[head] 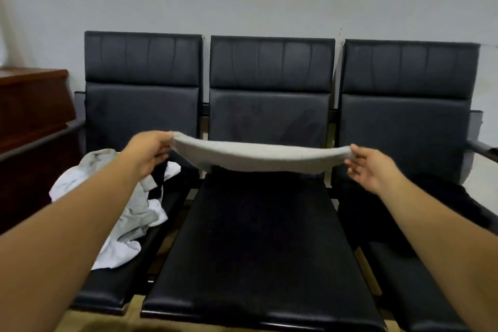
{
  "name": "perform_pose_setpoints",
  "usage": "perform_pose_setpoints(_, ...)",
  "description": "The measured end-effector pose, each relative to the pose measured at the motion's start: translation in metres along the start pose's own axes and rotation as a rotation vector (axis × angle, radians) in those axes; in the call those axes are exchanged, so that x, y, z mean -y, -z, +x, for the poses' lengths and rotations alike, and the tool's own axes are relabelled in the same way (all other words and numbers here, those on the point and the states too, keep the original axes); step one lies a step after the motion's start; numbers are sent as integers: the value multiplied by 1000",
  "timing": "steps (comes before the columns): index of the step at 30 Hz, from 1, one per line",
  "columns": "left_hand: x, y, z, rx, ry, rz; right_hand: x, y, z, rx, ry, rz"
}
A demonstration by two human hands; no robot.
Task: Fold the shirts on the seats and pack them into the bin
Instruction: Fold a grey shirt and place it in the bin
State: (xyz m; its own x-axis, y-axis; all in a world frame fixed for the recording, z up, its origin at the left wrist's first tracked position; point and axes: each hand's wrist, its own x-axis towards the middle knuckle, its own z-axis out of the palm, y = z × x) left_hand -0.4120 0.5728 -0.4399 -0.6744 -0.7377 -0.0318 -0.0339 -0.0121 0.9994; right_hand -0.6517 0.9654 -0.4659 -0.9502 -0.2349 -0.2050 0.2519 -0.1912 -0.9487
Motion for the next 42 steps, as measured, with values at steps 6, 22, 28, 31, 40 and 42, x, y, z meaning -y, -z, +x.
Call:
perform_pose_setpoints(6, 148, 21, -66, 96, 375, 164, -137, 53, -27, -4, -332, -340)
perform_pose_setpoints(22, 178, 32, -85, 186, 666, 520, -134, 56, -46, 511, -460, -1484)
perform_pose_setpoints(28, 169, 18, -79, 272, 160, 1279, -129, 40, -45, 409, -241, -1534)
perform_pose_setpoints(31, 178, -12, -82, 227, -247, 1219, -155, 17, -41, 211, 162, -1458)
perform_pose_setpoints(40, 221, -52, -92, 673, -98, 1361, -235, 2, -58, 447, 315, -1687)
perform_pose_setpoints(42, 226, -51, -105, 690, -92, 1414, -231, 15, -60, 492, 306, -1739)
